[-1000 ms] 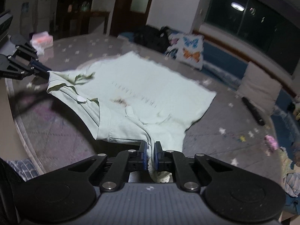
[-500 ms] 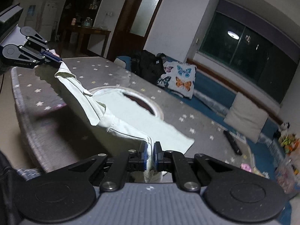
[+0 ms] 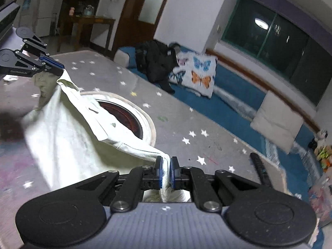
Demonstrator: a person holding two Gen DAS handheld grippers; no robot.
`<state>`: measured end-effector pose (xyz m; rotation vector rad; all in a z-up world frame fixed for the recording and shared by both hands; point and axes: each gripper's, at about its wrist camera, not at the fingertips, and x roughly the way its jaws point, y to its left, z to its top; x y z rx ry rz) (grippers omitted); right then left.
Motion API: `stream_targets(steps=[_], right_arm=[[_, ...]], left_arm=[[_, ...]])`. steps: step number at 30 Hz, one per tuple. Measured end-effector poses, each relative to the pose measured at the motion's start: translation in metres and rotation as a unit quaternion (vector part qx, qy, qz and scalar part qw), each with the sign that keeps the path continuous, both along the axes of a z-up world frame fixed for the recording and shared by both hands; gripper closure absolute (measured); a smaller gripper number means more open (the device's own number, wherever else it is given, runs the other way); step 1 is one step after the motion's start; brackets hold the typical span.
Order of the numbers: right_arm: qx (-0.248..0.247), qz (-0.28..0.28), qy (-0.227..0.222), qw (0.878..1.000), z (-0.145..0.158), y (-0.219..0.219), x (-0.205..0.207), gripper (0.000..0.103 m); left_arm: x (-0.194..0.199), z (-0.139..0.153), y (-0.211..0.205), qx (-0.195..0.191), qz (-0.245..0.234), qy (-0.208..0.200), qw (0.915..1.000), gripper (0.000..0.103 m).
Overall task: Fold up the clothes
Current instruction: 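Lift the hem with both grippers and fold it toward the collar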
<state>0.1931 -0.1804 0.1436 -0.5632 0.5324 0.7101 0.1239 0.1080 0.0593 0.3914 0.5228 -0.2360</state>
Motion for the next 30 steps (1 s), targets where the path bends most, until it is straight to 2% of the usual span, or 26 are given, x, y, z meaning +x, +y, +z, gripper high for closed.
stream_targets(steps=[7,13,14,18,21,27,30], right_arm=[[0.011,-0.041,0.055,0.998,-0.048,0.018,0.073,0.096],[0.069,-0.102,0.105,0.987,-0.082,0.015,0.115,0.092],[0.081,-0.111,0.11,0.984,-0.084,0.013,0.12,0.086],[0.11,-0.138,0.108,0.978,-0.08,0.001,0.125,0.08],[0.119,-0.14,0.101,0.978,-0.072,-0.005,0.124,0.08],[0.107,-0.107,0.106,0.983,-0.06,-0.005,0.107,0.08],[0.087,-0.09,0.122,0.985,-0.067,0.004,0.103,0.08]], left_arm=[[0.072,-0.041,0.015,-0.024,0.039,0.048,0.9978,0.099],[0.099,-0.066,0.032,-0.084,0.091,0.067,0.99,0.095],[0.1,-0.067,0.035,-0.094,0.101,0.067,0.9882,0.095],[0.103,-0.066,0.049,-0.126,0.137,0.061,0.9807,0.093],[0.098,-0.057,0.058,-0.141,0.155,0.053,0.9765,0.082],[0.074,-0.039,0.051,-0.152,0.134,0.041,0.9783,0.079],[0.068,-0.039,0.039,-0.151,0.114,0.048,0.9807,0.079]])
